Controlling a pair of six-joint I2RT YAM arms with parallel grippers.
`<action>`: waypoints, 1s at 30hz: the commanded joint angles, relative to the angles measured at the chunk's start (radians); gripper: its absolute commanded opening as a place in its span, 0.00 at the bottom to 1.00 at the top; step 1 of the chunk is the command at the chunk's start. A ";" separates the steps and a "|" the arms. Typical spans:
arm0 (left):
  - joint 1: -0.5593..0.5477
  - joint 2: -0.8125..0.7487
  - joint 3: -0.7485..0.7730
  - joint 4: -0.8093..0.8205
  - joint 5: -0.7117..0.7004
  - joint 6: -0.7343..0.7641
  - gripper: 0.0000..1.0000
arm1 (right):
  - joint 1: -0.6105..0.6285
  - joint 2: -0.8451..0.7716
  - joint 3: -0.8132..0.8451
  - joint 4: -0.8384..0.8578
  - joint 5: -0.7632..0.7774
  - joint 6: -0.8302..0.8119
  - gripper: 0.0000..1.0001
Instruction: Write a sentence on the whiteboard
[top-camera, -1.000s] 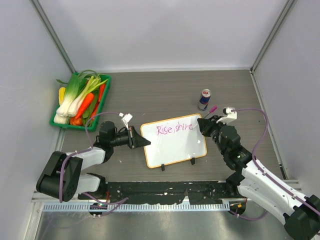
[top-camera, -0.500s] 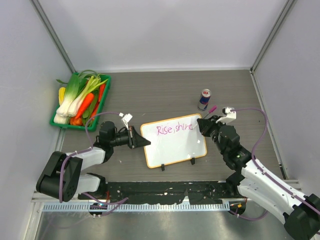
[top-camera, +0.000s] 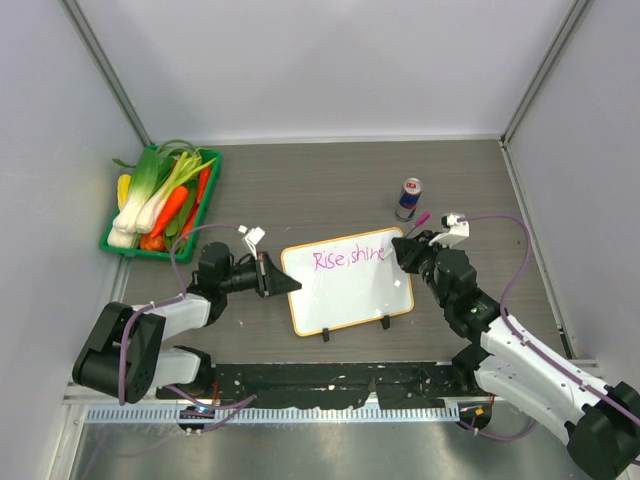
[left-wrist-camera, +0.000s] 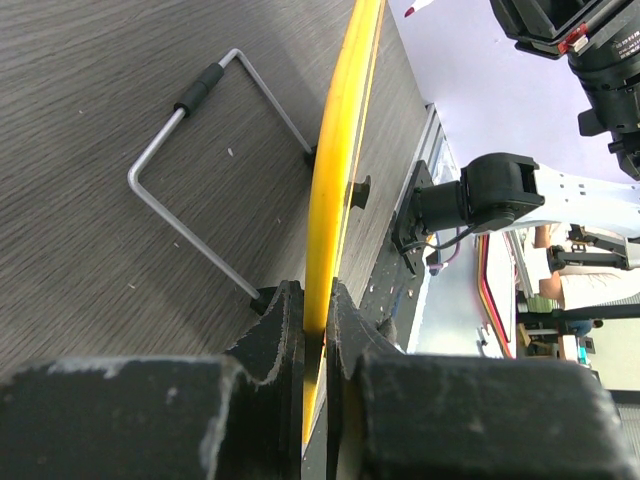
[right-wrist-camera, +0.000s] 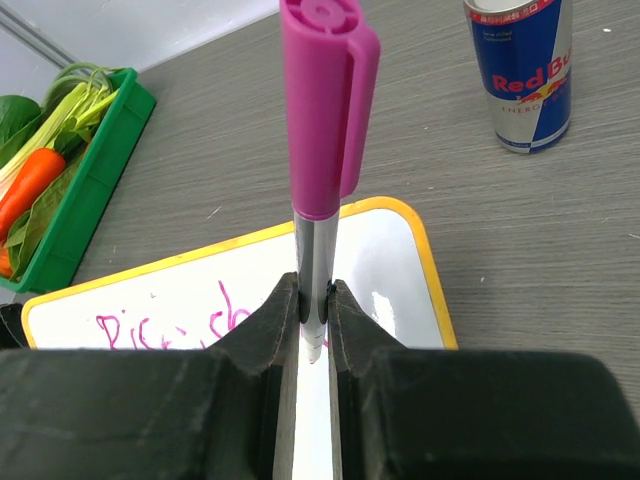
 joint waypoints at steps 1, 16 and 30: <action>0.004 0.022 0.009 -0.068 -0.092 0.069 0.00 | -0.002 0.003 0.038 0.055 -0.012 -0.003 0.01; 0.004 0.008 0.004 -0.074 -0.109 0.072 0.00 | -0.003 -0.034 0.002 0.075 -0.060 -0.023 0.01; 0.005 0.027 0.006 -0.059 -0.103 0.064 0.00 | 0.070 -0.032 -0.019 0.136 -0.089 -0.075 0.01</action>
